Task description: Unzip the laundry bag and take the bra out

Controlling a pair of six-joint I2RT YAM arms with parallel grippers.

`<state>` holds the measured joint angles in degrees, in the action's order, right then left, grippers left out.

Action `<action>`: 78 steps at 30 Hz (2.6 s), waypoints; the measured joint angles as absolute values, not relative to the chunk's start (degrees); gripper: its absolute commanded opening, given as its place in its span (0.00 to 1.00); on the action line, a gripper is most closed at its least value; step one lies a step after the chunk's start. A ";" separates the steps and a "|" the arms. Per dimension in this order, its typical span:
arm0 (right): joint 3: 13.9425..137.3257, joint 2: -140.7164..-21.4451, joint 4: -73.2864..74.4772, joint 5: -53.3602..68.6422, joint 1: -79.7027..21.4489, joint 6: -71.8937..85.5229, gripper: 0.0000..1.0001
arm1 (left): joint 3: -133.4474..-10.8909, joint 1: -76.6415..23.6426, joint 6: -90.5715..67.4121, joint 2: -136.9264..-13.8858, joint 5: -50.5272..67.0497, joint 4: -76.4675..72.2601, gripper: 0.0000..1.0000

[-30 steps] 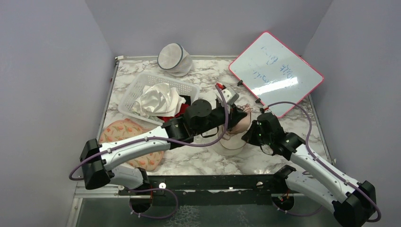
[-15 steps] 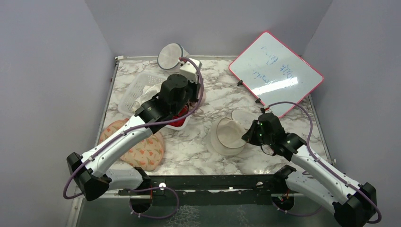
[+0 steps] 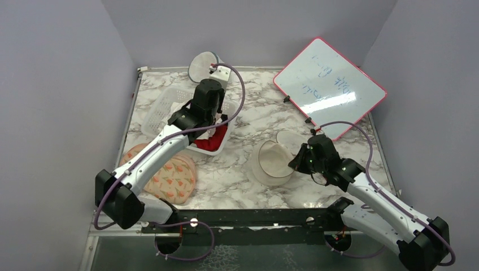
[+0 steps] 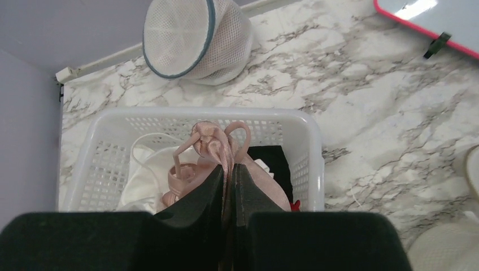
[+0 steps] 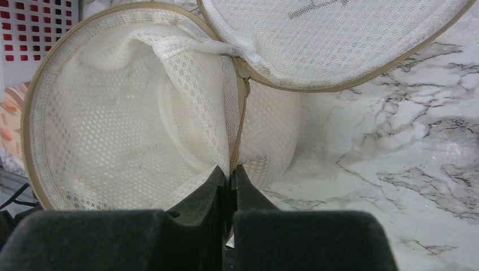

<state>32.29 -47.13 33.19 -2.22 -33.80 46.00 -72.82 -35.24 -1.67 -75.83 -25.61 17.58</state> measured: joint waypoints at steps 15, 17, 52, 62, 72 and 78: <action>32.29 -49.41 32.95 -1.80 -33.80 45.80 0.02 | -54.72 -34.20 5.08 -87.02 -26.44 2.11 0.00; 32.29 -49.74 32.97 -1.74 -33.80 45.76 0.02 | -54.74 -34.20 5.19 -88.99 -26.46 1.69 0.00; 32.80 -46.57 27.46 10.90 -33.80 42.54 0.82 | -44.03 -35.29 5.32 -68.20 -22.90 -9.76 0.97; 45.87 -45.23 38.13 -8.29 -33.80 40.93 1.00 | -44.01 -35.42 6.00 -67.90 -22.92 -11.05 0.97; 45.74 -53.78 36.69 -5.65 -19.66 41.74 1.00 | -43.68 -35.77 6.22 -67.90 -22.96 -11.14 0.97; 39.77 -57.08 31.55 7.46 -6.92 40.27 0.88 | -43.57 -35.97 6.26 -67.90 -22.96 -11.14 0.98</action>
<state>39.77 -57.08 31.55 7.46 -6.92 40.27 -43.57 -35.97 6.26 -67.90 -22.96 -11.14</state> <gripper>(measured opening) 0.983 0.973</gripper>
